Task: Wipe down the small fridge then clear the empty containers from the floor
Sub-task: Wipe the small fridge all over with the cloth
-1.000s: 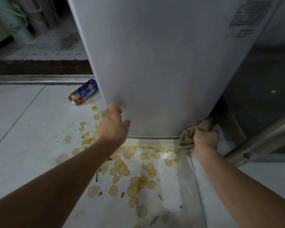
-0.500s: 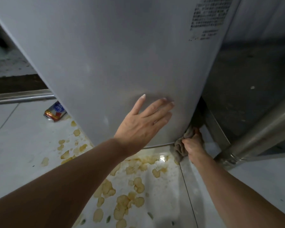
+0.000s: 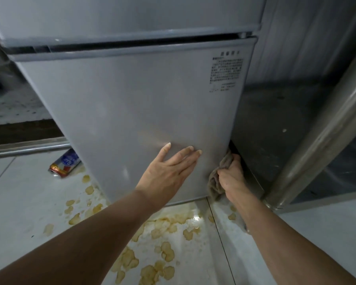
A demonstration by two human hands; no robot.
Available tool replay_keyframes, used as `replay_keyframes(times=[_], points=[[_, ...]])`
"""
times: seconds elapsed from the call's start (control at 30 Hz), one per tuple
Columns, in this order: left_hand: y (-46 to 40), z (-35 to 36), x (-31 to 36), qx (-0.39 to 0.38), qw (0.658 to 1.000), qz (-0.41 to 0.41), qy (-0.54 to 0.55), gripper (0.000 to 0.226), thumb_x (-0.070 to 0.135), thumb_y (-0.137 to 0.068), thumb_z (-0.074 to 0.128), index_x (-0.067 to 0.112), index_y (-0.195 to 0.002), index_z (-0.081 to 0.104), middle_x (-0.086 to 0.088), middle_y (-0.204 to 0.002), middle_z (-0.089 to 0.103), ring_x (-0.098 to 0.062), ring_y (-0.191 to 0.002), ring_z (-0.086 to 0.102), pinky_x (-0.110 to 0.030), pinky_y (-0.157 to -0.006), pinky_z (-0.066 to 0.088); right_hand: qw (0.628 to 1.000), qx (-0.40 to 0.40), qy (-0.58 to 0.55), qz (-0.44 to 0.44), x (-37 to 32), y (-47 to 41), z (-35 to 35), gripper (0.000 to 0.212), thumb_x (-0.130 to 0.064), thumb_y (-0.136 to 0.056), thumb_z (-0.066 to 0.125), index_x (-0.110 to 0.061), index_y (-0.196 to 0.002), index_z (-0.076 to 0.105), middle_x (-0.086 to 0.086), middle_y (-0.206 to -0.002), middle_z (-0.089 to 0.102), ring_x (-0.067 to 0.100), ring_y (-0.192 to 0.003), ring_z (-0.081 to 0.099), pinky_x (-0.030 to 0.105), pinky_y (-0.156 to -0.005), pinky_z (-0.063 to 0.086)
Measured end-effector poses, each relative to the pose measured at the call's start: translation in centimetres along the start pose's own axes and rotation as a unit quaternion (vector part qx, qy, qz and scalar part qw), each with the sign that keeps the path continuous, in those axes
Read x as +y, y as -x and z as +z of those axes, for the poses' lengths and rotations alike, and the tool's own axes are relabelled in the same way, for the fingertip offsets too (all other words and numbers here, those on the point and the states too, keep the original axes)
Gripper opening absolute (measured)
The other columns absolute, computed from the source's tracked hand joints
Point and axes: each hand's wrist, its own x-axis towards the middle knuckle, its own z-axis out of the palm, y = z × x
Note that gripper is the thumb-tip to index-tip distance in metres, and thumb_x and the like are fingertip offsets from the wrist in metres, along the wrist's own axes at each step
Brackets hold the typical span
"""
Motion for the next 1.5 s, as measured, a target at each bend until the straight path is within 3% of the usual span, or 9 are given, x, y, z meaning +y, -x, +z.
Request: replay_keyframes(times=[0.1,0.23,0.33,0.77,1.07,1.2,1.33,1.43,1.5], points=[[-0.3,-1.4,-0.6,-0.008,0.999,0.012,0.046,0.06,0.016,-0.096,0.027,0.011,-0.149,-0.001,-0.004,-0.158,-0.01,-0.023,-0.145,-0.003,-0.05,-0.114,-0.003,0.999,0.015,-0.029,-0.038,-3.3,0.9,-0.6,0.035,0.009,-0.087,0.034,-0.011,-0.113,0.042,0.016,-0.102,0.057,0.01,-0.073,0.057,0.031,-0.058,0.054],[-1.3,-5.5,-2.5,0.06,0.995,-0.003,0.084,0.057,0.011,-0.088,0.016,0.014,-0.145,0.024,-0.004,-0.157,0.014,-0.021,-0.14,0.022,-0.044,-0.112,0.02,0.993,0.036,-0.06,-0.097,-7.1,1.6,-1.7,0.028,0.008,-0.089,0.037,-0.012,-0.109,0.038,0.014,-0.089,0.053,0.006,-0.057,0.043,0.007,-0.037,0.037],[-2.0,-8.5,-4.0,0.14,0.989,-0.032,0.022,0.059,0.014,-0.082,0.02,0.015,-0.133,0.048,-0.006,-0.148,0.039,-0.022,-0.135,0.038,-0.048,-0.107,0.032,0.99,0.022,-0.061,-0.123,-9.8,1.9,-2.9,0.029,-0.001,-0.091,0.045,-0.019,-0.109,0.032,-0.002,-0.087,0.048,0.004,-0.067,0.046,0.013,-0.05,0.042],[-3.3,-13.8,-9.3,0.228,0.965,-0.128,-0.011,0.059,0.012,-0.081,0.024,0.011,-0.135,0.049,-0.006,-0.147,0.04,-0.023,-0.132,0.044,-0.053,-0.098,0.042,0.965,0.056,-0.089,-0.241,-20.4,2.8,-5.5,0.029,-0.01,-0.094,0.049,-0.018,-0.117,0.033,-0.001,-0.103,0.049,0.014,-0.094,0.051,0.035,-0.09,0.044],[-2.8,-16.1,-9.8,0.149,0.984,-0.092,0.021,0.06,0.019,-0.077,0.045,0.014,-0.137,0.048,-0.003,-0.148,0.04,-0.019,-0.131,0.045,-0.052,-0.102,0.037,0.929,0.092,-0.076,-0.35,-25.4,3.0,-6.4,0.021,-0.017,-0.095,0.049,-0.016,-0.105,0.031,-0.012,-0.085,0.044,-0.003,-0.074,0.045,-0.001,-0.052,0.036],[-2.8,-16.8,-10.4,0.112,0.991,-0.073,0.028,0.064,0.015,-0.092,0.027,0.01,-0.149,-0.002,-0.006,-0.158,-0.008,-0.024,-0.143,0.003,-0.055,-0.112,0.001,0.94,0.008,-0.134,-0.314,-26.6,4.2,-7.0,0.024,-0.019,-0.094,0.049,-0.015,-0.109,0.031,-0.001,-0.092,0.052,0.013,-0.086,0.055,0.02,-0.075,0.046],[-2.5,-18.2,-11.9,0.139,0.987,-0.08,0.028,0.068,0.013,-0.089,0.036,0.01,-0.148,0.0,-0.007,-0.156,-0.006,-0.025,-0.142,0.001,-0.055,-0.112,-0.001,0.945,-0.115,-0.191,-0.239,-25.9,4.6,-8.9,0.039,0.0,-0.087,0.042,-0.023,-0.118,0.037,0.005,-0.107,0.054,0.02,-0.097,0.054,0.036,-0.083,0.047],[-2.6,-19.1,-12.8,0.15,0.985,-0.085,0.01,0.068,0.013,-0.089,0.038,0.011,-0.147,0.004,-0.007,-0.157,-0.008,-0.026,-0.143,-0.004,-0.056,-0.111,-0.001,0.951,-0.048,-0.102,-0.287,-25.1,4.8,-8.2,0.059,0.013,-0.082,0.04,-0.031,-0.121,0.035,0.002,-0.115,0.051,0.012,-0.096,0.053,0.02,-0.071,0.048],[-2.7,-19.6,-13.2,0.145,0.986,-0.087,0.006,0.066,0.014,-0.089,0.038,0.011,-0.146,0.006,-0.007,-0.157,-0.011,-0.025,-0.144,-0.008,-0.056,-0.111,-0.002,0.948,-0.009,-0.106,-0.3,-24.2,4.6,-7.4,0.062,0.014,-0.084,0.042,-0.03,-0.127,0.037,0.003,-0.125,0.048,0.016,-0.11,0.051,0.024,-0.085,0.05]])
